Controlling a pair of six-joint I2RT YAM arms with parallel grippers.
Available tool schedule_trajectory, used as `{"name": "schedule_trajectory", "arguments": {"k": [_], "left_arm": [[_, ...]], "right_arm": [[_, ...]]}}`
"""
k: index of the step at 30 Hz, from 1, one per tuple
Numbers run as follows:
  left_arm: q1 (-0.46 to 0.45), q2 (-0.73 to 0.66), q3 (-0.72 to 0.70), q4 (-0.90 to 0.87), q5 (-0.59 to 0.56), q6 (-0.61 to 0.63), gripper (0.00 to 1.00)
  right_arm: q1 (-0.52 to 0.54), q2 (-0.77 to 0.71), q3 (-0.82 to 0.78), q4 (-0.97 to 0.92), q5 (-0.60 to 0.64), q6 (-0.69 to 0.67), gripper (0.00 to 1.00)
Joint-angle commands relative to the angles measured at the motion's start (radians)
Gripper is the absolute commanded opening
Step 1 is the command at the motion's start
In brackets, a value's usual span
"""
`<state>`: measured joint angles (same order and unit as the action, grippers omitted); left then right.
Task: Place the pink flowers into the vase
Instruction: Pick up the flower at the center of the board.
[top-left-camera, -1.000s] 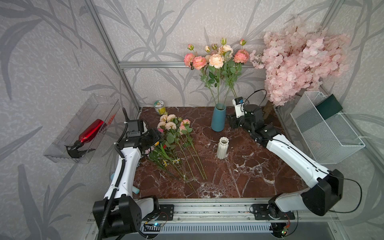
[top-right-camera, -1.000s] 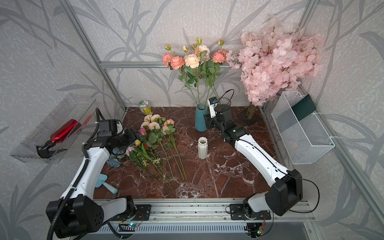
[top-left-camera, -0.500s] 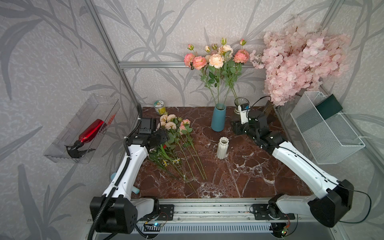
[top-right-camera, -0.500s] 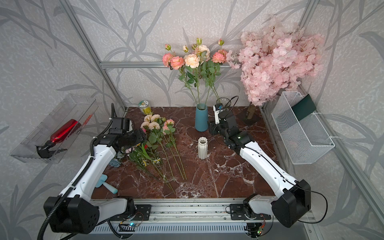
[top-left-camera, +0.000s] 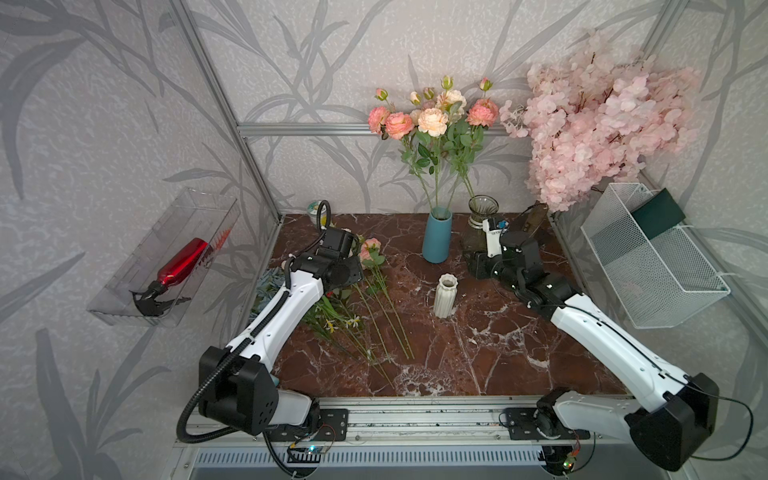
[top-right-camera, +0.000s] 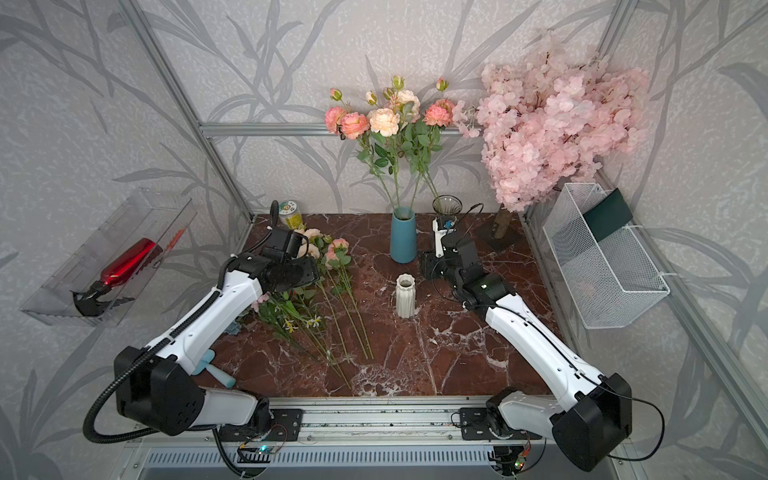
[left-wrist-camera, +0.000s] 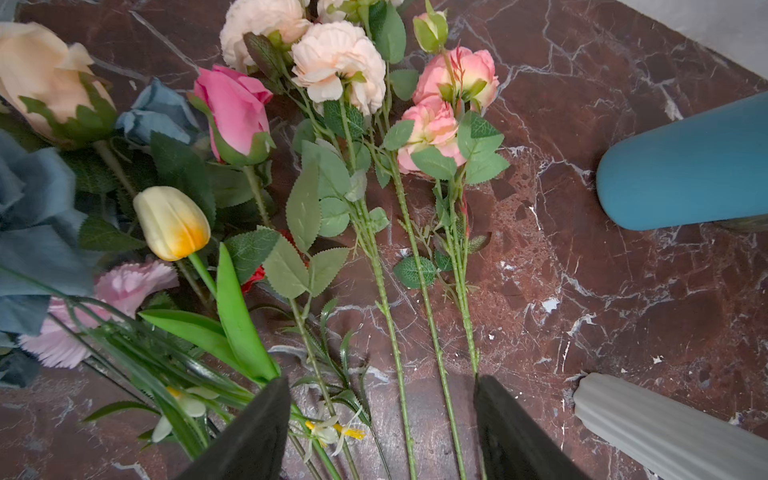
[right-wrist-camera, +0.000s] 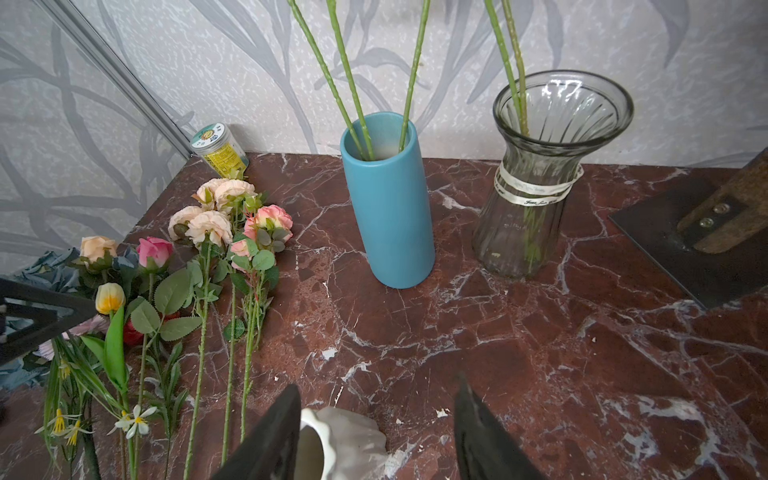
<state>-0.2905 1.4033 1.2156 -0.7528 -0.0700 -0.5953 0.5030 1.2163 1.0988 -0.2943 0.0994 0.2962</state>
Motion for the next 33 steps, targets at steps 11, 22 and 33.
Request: {"name": "schedule_trajectory", "arguments": {"k": [11, 22, 33], "left_arm": [[-0.059, 0.055, 0.051, 0.004, -0.059, -0.074, 0.71], [0.012, 0.081, 0.096, -0.075, -0.139, -0.166, 0.71], [0.173, 0.0, 0.147, -0.103, -0.02, -0.066, 0.71]], "right_arm": [[0.0, -0.014, 0.015, -0.08, 0.016, -0.001, 0.58], [0.099, 0.031, 0.148, -0.215, -0.064, -0.057, 0.57], [0.314, 0.362, 0.438, -0.33, -0.187, -0.121, 0.56]]}}
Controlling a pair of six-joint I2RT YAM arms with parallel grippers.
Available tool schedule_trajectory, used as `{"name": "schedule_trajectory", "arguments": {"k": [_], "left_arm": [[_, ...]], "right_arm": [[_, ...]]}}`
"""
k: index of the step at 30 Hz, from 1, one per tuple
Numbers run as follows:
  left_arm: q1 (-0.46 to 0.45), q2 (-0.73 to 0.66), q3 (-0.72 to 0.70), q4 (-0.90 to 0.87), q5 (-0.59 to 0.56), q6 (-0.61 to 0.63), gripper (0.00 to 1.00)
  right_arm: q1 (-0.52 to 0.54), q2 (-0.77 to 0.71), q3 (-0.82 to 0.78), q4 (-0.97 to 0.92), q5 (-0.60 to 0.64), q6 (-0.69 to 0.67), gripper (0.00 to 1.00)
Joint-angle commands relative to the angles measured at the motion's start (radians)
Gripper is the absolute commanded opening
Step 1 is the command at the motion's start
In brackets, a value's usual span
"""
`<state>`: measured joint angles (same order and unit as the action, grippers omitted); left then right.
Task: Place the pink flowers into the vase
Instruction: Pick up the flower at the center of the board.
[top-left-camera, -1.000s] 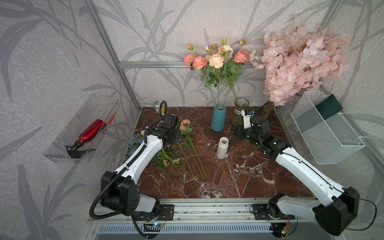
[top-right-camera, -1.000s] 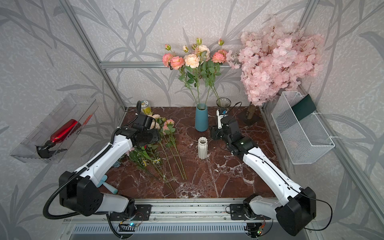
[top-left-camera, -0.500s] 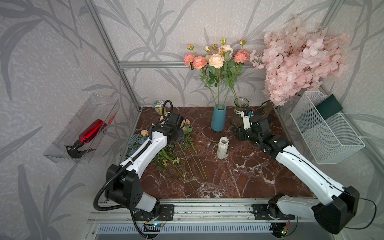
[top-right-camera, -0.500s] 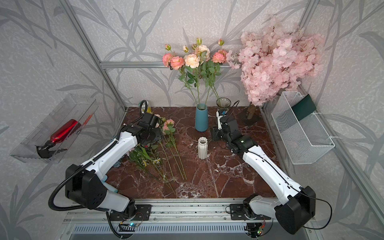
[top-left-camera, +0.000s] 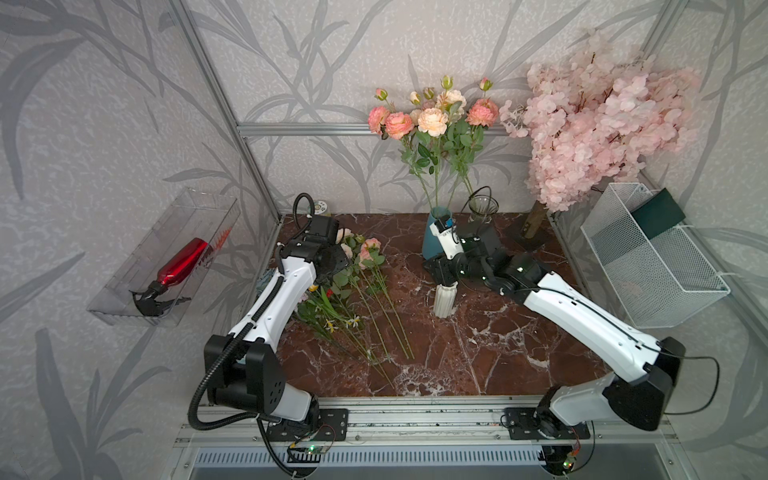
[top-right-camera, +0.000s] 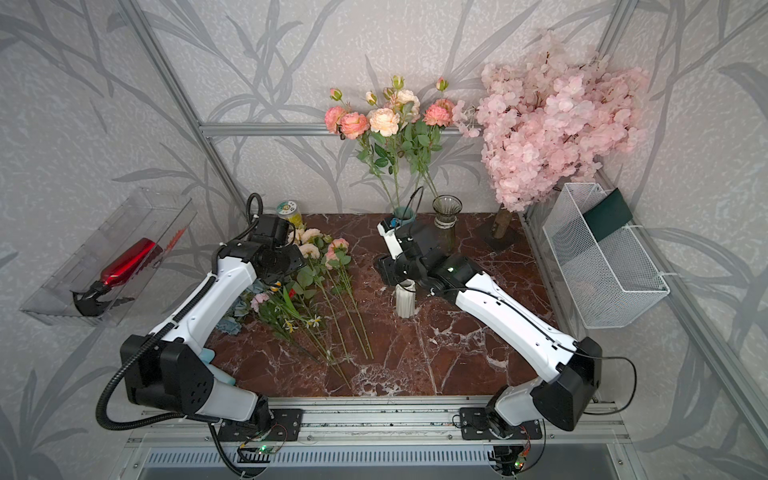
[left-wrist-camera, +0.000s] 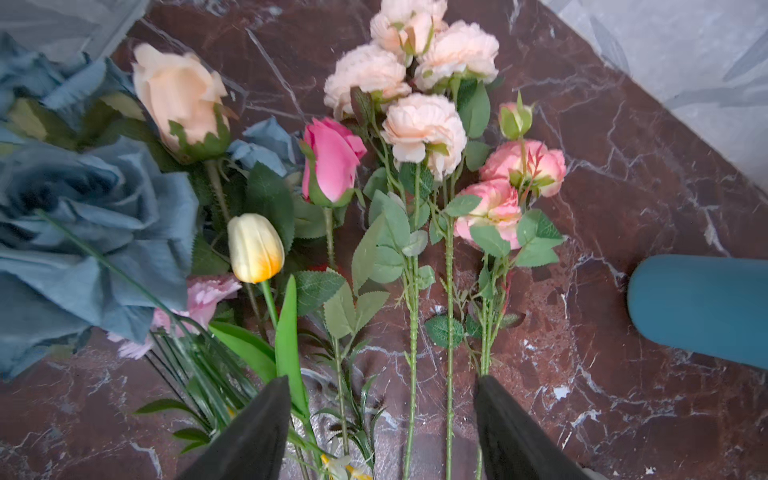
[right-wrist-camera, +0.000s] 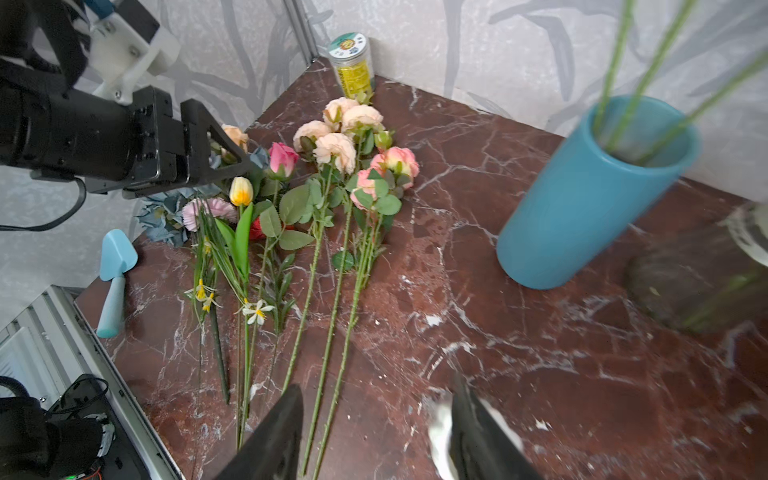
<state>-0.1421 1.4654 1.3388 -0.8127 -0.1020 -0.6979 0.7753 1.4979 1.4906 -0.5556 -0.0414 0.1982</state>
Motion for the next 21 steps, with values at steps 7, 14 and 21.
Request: {"name": "schedule_trajectory", "arguments": {"k": [7, 14, 21], "left_arm": [[0.041, -0.121, -0.008, -0.075, 0.026, 0.075, 0.71], [0.045, -0.181, -0.083, -0.031, 0.008, 0.141, 0.71], [0.056, -0.196, -0.104, -0.032, 0.007, 0.176, 0.71]], "right_arm": [[0.114, 0.365, 0.215, -0.09, -0.013, 0.012, 0.52], [0.159, 0.626, 0.419, -0.125, 0.023, 0.02, 0.48], [0.163, 0.853, 0.649, -0.158, 0.066, 0.044, 0.36]]}}
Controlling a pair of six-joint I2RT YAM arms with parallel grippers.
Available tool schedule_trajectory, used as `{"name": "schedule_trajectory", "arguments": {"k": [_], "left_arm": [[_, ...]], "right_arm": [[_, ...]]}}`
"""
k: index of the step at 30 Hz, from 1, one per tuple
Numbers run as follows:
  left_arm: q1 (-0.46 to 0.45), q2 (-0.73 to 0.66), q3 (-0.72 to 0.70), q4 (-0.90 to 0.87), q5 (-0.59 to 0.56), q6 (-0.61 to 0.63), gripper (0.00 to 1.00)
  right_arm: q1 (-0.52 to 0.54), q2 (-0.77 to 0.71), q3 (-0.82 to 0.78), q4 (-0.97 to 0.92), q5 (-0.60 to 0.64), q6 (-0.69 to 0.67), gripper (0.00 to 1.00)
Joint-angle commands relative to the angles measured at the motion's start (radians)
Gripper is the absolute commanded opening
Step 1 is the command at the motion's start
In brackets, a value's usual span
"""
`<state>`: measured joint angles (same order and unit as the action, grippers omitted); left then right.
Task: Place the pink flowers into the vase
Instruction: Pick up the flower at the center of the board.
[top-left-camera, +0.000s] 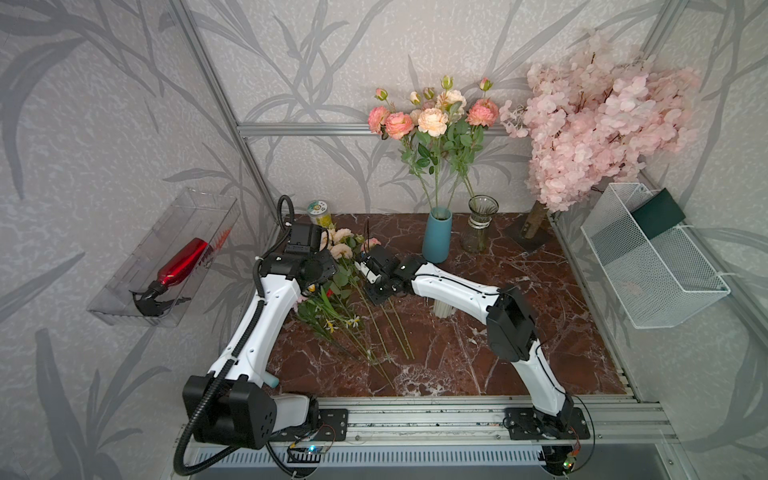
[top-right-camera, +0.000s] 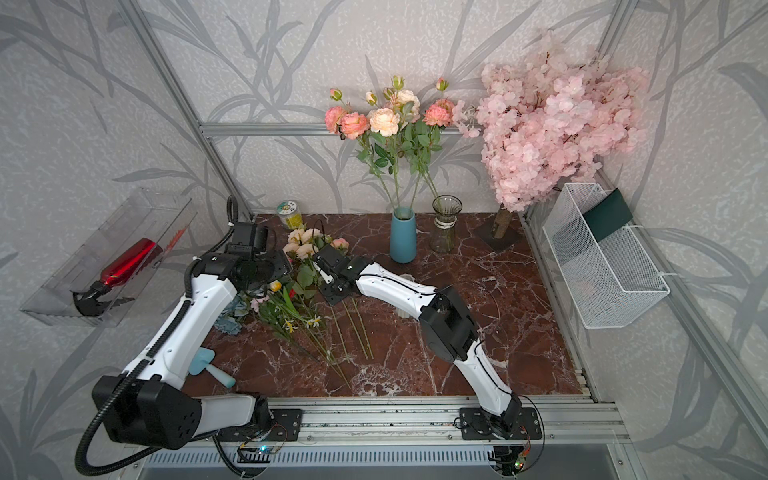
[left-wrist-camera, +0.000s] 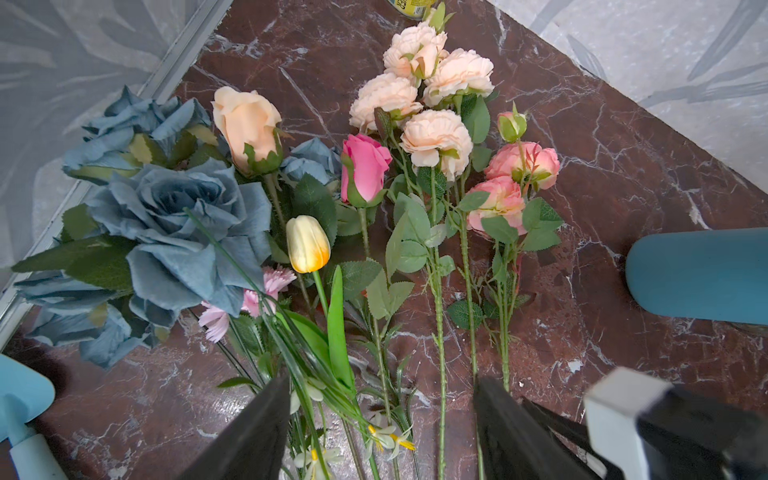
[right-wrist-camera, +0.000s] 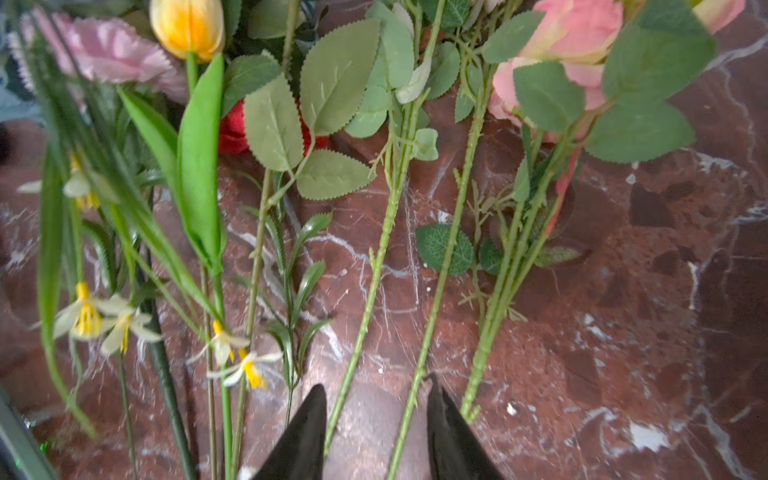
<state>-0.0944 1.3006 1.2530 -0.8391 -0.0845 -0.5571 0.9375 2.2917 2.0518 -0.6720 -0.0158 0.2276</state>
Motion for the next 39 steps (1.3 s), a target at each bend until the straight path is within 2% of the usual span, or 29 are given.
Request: {"name": "schedule_trajectory", "arguments": {"k": [1, 8, 14, 20, 39], "left_arm": [[0.009, -0.037, -0.024, -0.001, -0.003, 0.038, 0.71], [0.028, -0.066, -0.065, 0.022, 0.02, 0.046, 0.71], [0.043, -0.073, -0.074, 0.031, 0.047, 0.045, 0.71], [0.059, -0.076, -0.079, 0.039, 0.067, 0.042, 0.71], [0.068, -0.087, -0.089, 0.05, 0.082, 0.041, 0.71]], "right_arm": [[0.001, 0.093, 0.138, -0.058, 0.046, 0.014, 0.34], [0.001, 0.283, 0.409, -0.135, 0.047, 0.018, 0.3], [0.001, 0.349, 0.491, -0.13, 0.074, 0.005, 0.28], [0.0, 0.446, 0.635, -0.205, 0.065, -0.01, 0.31], [-0.018, 0.499, 0.6, -0.169, 0.043, -0.023, 0.29]]}}
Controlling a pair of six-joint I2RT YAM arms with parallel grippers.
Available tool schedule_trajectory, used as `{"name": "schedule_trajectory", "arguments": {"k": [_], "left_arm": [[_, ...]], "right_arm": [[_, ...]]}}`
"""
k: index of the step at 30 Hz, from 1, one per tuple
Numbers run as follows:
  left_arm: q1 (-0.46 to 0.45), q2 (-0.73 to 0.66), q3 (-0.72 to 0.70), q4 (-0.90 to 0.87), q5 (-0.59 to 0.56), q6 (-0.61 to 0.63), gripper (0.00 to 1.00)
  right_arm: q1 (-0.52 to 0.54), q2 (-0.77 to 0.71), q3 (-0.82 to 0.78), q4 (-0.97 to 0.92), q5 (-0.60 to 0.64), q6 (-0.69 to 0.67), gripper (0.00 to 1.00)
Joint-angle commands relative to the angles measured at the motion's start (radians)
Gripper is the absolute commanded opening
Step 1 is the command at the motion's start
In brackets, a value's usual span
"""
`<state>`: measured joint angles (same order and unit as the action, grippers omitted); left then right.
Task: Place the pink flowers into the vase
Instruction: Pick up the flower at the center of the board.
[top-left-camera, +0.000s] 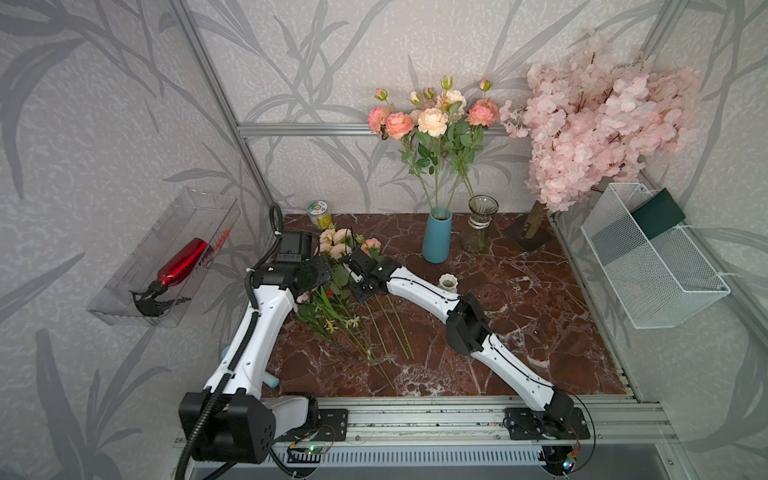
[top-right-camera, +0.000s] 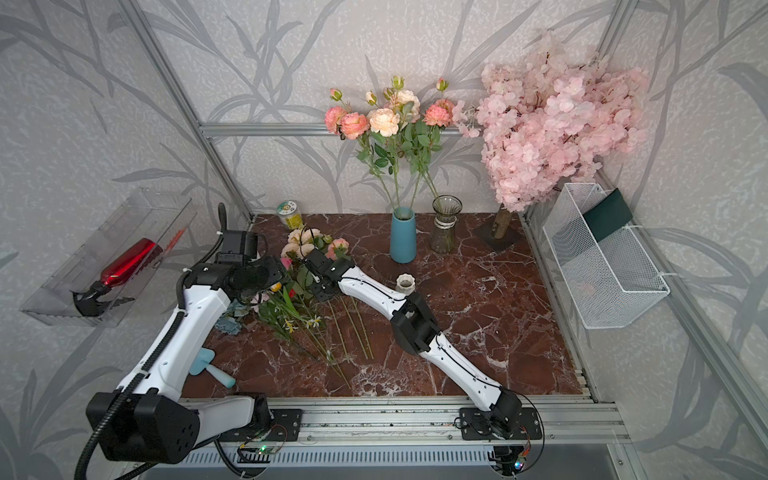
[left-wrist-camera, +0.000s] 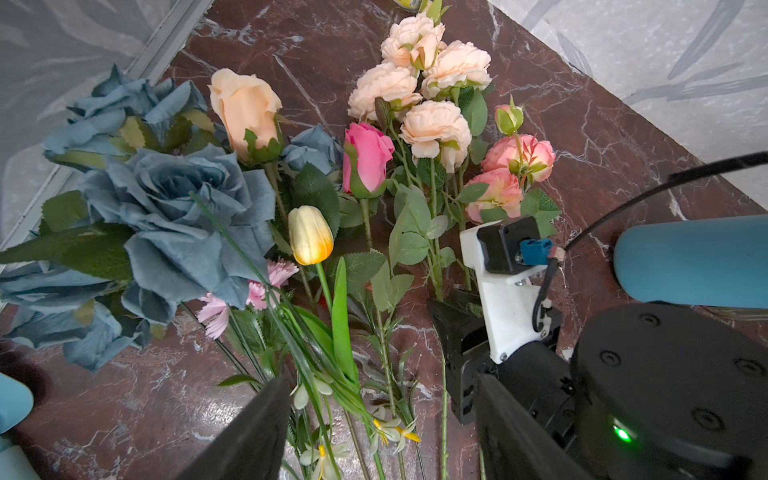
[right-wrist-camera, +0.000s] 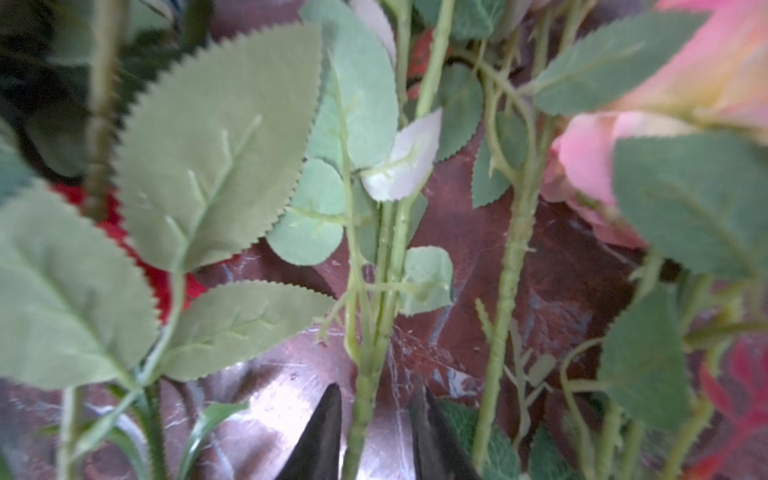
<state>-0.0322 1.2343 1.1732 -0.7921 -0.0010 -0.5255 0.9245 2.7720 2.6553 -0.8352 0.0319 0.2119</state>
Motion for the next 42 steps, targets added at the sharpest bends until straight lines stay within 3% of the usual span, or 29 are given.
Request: {"name": "schedule_trajectory", "arguments": {"k": [1, 5, 11, 21, 26, 36, 42], "left_arm": [[0.008, -0.022, -0.011, 0.004, -0.001, 0.009, 0.71], [0.007, -0.016, -0.012, 0.005, 0.002, 0.009, 0.71], [0.007, -0.016, -0.014, 0.002, -0.002, 0.009, 0.71], [0.007, -0.017, -0.02, 0.008, -0.001, 0.006, 0.71], [0.007, -0.019, -0.021, 0.011, 0.001, 0.006, 0.71], [0.009, -0.005, -0.022, 0.017, 0.03, 0.002, 0.71], [0.009, -0.005, -0.029, 0.031, 0.05, -0.001, 0.71]], "right_arm": [[-0.004, 0.021, -0.003, -0.005, -0.004, -0.011, 0.26], [-0.004, -0.002, -0.016, -0.003, 0.0, -0.013, 0.1], [-0.007, -0.135, -0.108, 0.061, 0.041, -0.007, 0.01], [-0.015, -0.343, -0.191, 0.104, 0.146, 0.038, 0.0], [-0.019, -0.425, -0.26, 0.147, 0.268, 0.04, 0.0], [-0.102, -0.364, -0.195, 0.007, 0.332, 0.048, 0.0], [-0.144, -0.304, -0.208, -0.009, 0.283, 0.001, 0.0]]}}
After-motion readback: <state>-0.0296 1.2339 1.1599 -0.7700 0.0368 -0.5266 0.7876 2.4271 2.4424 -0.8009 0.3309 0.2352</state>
